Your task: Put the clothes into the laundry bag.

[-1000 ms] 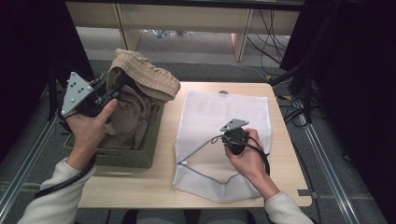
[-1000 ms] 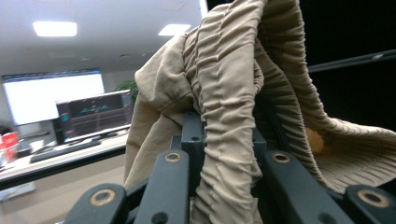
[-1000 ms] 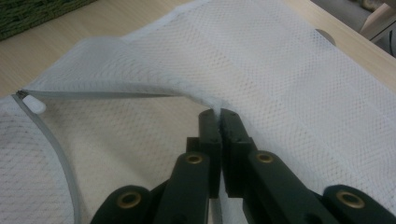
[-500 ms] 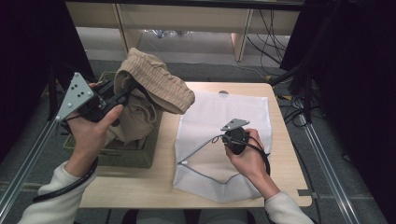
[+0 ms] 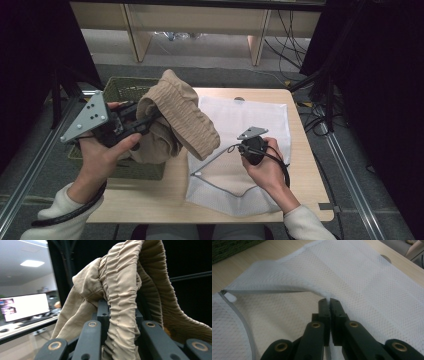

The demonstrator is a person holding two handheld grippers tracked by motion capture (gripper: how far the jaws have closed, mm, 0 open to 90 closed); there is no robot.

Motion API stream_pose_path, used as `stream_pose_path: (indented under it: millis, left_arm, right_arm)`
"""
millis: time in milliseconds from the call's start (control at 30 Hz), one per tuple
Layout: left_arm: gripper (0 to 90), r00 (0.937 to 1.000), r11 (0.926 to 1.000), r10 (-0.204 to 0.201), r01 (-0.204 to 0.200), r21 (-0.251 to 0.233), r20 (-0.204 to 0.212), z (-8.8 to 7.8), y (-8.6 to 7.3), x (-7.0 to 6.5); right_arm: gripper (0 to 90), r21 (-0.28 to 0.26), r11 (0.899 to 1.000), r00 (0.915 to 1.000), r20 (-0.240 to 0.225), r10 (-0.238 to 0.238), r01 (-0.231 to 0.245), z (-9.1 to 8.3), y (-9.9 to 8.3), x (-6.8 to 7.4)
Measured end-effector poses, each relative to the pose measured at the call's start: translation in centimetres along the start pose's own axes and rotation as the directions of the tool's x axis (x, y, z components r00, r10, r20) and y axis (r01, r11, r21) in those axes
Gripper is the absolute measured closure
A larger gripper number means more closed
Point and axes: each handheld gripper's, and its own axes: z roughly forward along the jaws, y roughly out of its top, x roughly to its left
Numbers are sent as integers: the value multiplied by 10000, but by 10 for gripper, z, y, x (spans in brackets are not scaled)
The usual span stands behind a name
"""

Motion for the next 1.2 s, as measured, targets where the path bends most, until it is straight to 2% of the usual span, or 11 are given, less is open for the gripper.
stream_pose_path:
  millis: [133,167,267,567,633,667,767,900,967,1100,1200]
  left_arm:
    - [775,9975,9991,-410,416,-94,569,5,-3,-11]
    - [776,9947,9961,-883,877,129,532,5,-5,-17]
    - [775,9948,9992,-388,377,132,945,11,-7,-21]
    - [775,9830,9975,-612,540,457,1734,26,-16,-36]
    - [776,9787,9974,-599,506,521,1965,30,-17,-39]
    - [776,9774,9971,-627,528,542,2019,32,-18,-41]
    - [776,9719,9967,-615,477,657,2271,37,-20,-46]
    - [775,9603,9962,-709,546,675,2696,44,-18,-56]
    - [775,9530,9962,-732,562,658,2940,47,-17,-61]
    - [775,9374,9960,-802,620,643,3388,55,-16,-71]
    - [775,9251,9971,-688,518,554,3734,59,-13,-79]
  right_arm:
    - [897,-17,9997,9997,-34,-251,251,0,1,-2]
    - [897,-47,9993,9993,-5,-382,382,0,1,-3]
    - [897,-33,9999,9999,21,-139,139,0,0,-2]
    - [897,-53,9993,9993,-54,-367,367,0,0,-4]
    - [897,-16,10000,9999,-114,89,-89,0,-1,-2]
    - [897,-41,9998,9998,-125,-178,178,0,-1,-4]
    - [897,-16,10000,9998,-173,-74,74,0,-1,-4]
    - [897,42,9996,9992,-276,293,-292,1,-2,-4]
    - [897,11,10000,9995,-302,51,-51,2,-2,-7]
    - [897,40,9994,9989,-315,345,-344,2,-3,-6]
    - [897,-9,9999,9994,-312,163,-163,1,-3,-8]
